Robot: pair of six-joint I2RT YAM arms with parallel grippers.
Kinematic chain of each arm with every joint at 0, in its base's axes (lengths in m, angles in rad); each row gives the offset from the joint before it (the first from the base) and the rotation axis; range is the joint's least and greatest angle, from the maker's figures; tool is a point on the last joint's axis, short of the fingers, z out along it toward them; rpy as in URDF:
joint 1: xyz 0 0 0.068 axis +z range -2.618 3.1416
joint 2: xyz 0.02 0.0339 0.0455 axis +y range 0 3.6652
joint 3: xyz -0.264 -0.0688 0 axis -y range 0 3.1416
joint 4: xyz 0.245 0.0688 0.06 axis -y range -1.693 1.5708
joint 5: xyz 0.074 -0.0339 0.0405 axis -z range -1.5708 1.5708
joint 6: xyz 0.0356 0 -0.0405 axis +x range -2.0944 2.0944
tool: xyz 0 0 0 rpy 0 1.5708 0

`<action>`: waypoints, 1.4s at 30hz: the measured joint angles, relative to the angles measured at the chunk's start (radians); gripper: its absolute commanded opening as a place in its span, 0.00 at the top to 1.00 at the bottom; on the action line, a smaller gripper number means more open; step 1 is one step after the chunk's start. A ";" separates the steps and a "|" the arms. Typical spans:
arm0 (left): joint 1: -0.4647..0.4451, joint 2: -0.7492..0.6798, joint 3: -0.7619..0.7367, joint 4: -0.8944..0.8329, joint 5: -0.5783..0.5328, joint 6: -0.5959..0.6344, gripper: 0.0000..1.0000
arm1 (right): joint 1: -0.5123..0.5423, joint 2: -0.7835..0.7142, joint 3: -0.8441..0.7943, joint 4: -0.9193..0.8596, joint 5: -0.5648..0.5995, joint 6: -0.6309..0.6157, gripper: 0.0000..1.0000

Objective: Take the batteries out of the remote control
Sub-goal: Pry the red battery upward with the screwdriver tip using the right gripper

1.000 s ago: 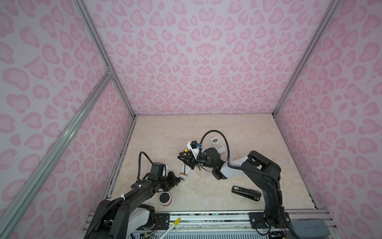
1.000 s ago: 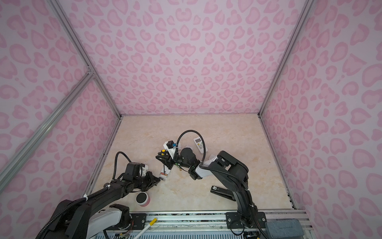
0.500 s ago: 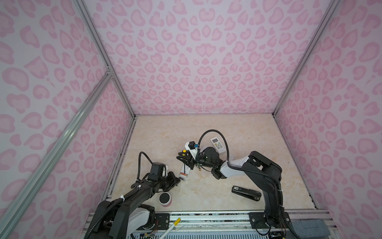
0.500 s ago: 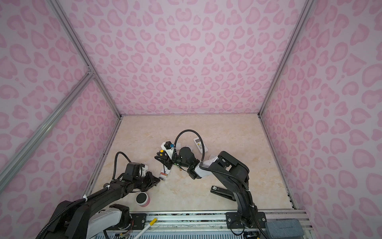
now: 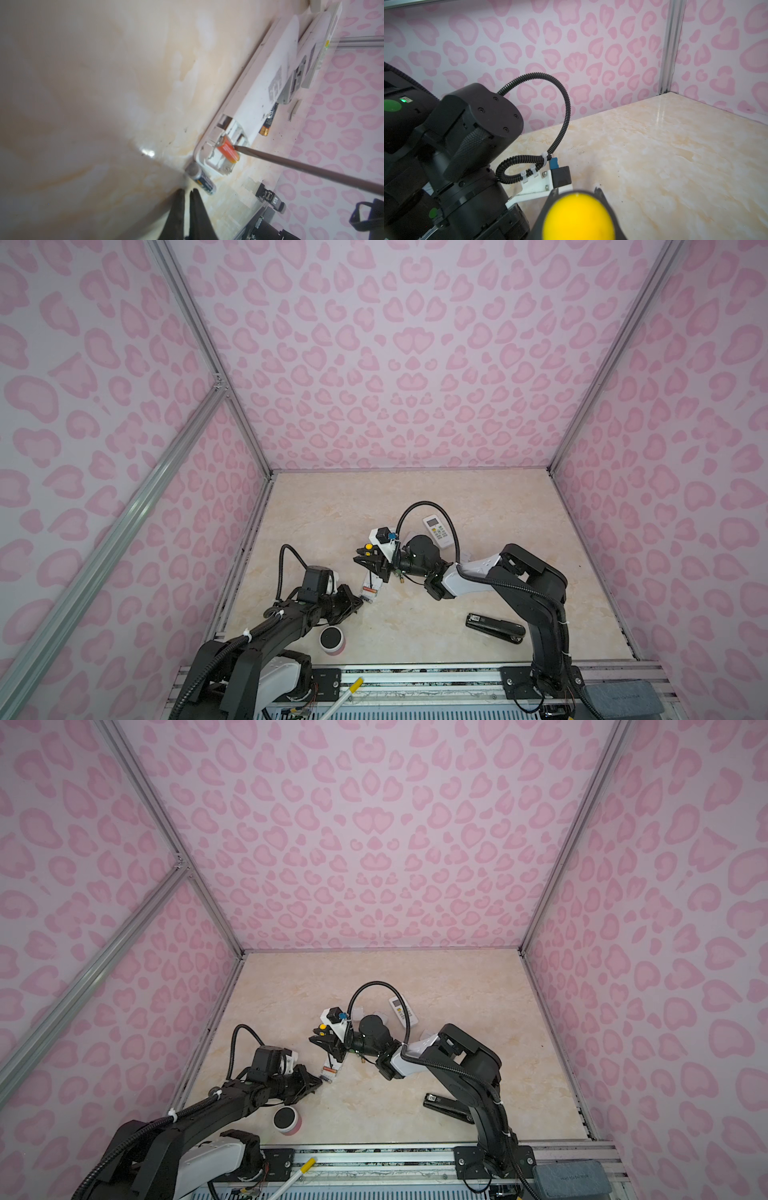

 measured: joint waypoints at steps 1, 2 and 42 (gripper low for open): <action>0.000 0.000 0.000 0.000 0.000 0.000 0.87 | 0.002 0.000 -0.004 0.007 -0.002 -0.010 1.00; 0.000 0.002 0.001 0.000 0.002 0.000 0.87 | 0.004 0.000 -0.006 0.011 -0.005 -0.014 1.00; 0.000 0.019 0.014 -0.002 0.003 0.006 0.88 | 0.004 -0.028 -0.046 -0.024 0.019 0.042 1.00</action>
